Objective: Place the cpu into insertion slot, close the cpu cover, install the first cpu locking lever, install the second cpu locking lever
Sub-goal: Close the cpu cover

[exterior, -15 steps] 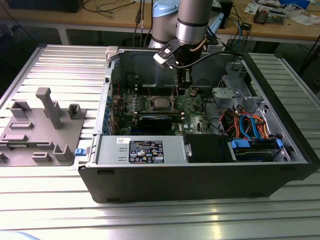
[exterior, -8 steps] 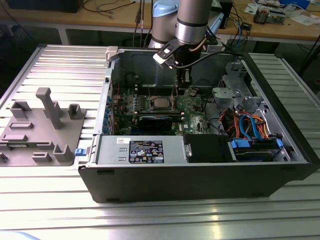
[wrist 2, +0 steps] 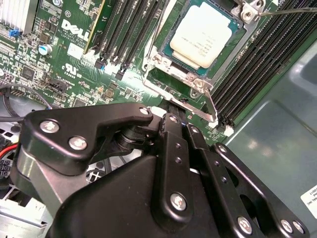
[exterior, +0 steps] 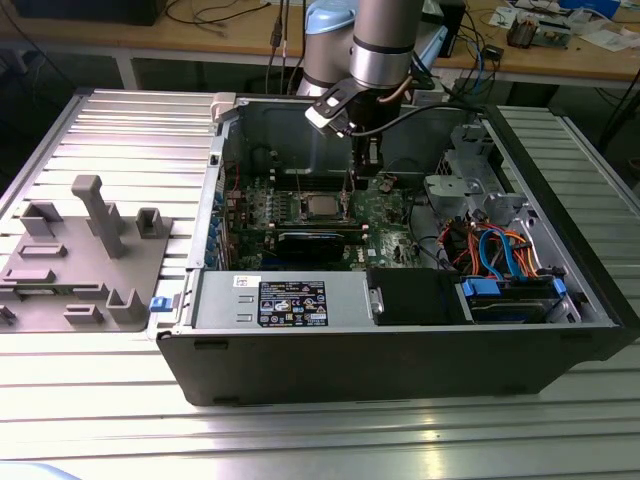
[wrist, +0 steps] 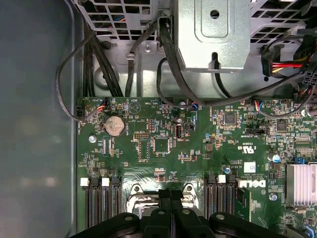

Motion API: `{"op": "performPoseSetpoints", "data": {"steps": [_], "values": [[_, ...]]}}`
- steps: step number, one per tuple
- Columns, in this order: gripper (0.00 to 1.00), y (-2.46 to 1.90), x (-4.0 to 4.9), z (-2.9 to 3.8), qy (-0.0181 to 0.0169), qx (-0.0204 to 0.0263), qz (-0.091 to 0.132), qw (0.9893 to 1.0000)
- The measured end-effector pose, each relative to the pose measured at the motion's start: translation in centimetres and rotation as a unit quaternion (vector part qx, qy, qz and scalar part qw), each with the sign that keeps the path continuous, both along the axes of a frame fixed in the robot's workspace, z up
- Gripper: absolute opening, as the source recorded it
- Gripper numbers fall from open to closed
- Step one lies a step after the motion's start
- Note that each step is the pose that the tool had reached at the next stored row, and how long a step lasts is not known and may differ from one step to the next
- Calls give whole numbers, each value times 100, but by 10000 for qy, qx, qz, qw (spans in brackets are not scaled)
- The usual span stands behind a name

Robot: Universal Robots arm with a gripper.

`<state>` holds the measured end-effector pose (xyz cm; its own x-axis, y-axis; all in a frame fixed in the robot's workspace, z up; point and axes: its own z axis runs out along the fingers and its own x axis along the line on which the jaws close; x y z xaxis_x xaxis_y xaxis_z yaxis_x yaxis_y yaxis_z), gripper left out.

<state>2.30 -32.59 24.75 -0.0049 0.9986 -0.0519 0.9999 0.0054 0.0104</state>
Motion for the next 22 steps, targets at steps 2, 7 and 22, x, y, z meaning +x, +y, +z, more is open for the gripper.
{"op": "performPoseSetpoints", "data": {"steps": [2,7,22], "values": [[11,0,-4,0,0,0,0,10000],[11,0,-16,-1,1,0,0,10000],[11,0,-39,-11,3,1,0,10000]]}}
